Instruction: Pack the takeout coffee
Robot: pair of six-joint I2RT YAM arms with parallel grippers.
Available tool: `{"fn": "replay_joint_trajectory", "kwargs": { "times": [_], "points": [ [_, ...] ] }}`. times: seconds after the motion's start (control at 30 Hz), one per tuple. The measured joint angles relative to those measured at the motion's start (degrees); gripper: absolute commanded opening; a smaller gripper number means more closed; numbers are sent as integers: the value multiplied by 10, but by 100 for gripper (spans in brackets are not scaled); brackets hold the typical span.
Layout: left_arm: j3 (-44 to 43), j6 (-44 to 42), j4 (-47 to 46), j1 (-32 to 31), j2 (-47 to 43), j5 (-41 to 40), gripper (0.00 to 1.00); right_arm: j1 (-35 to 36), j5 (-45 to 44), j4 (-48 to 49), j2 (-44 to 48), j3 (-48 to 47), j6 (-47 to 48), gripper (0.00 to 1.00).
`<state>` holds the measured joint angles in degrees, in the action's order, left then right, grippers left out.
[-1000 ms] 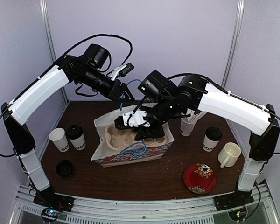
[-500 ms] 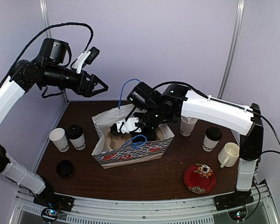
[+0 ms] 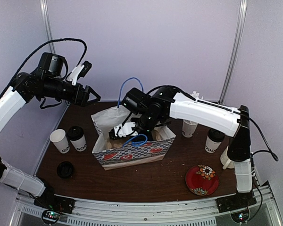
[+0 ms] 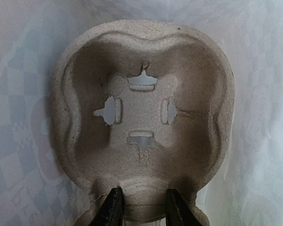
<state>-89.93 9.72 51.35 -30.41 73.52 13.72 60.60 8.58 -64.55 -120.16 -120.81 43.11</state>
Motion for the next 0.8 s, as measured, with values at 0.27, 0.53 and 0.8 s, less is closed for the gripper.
{"fn": "replay_joint_trajectory", "kwargs": {
  "times": [0.27, 0.53, 0.8],
  "points": [
    [19, 6, -14, 10, -5, 16, 78, 0, 62, -92, -5, -10, 0, 30],
    [25, 12, -19, 17, -5, 30, 78, 0, 141, -182, -5, -43, 3, 31],
    [25, 14, -20, 24, -1, 46, 78, 1, 168, -233, -19, -97, 5, 30]
  ]
}}
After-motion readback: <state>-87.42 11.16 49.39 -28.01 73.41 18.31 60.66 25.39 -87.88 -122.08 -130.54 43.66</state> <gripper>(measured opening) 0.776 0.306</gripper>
